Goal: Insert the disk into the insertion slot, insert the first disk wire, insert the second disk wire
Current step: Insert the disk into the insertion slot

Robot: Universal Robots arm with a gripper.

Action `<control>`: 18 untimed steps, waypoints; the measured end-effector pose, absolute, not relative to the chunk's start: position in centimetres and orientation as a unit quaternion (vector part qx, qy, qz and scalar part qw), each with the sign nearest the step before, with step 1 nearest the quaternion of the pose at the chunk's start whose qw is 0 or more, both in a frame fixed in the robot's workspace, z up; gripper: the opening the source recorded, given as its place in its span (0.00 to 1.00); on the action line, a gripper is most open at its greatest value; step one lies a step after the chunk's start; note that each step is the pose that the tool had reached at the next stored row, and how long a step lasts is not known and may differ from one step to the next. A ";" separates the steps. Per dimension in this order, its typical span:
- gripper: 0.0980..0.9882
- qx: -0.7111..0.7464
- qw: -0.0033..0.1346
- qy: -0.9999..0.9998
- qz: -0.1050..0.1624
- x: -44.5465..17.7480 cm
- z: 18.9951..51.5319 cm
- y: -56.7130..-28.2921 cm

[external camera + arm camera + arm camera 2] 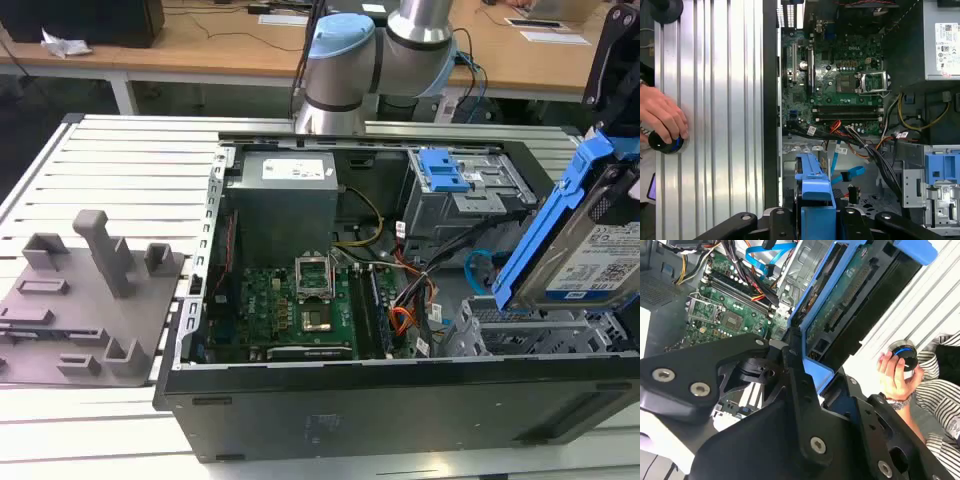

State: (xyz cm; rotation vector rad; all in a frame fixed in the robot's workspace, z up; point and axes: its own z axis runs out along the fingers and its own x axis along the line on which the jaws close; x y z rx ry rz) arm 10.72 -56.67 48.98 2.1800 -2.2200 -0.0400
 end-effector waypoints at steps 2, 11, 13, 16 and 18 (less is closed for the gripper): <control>0.30 0.701 0.015 -0.713 -0.013 10.7 48.8 -56.7; 0.30 0.701 0.015 -0.713 -0.013 10.7 47.8 -56.7; 0.30 0.701 0.015 -0.713 -0.013 10.7 47.6 -56.7; 0.30 0.701 0.015 -0.713 -0.013 10.7 47.3 -56.7; 0.30 0.701 0.015 -0.713 -0.013 10.7 47.1 -56.7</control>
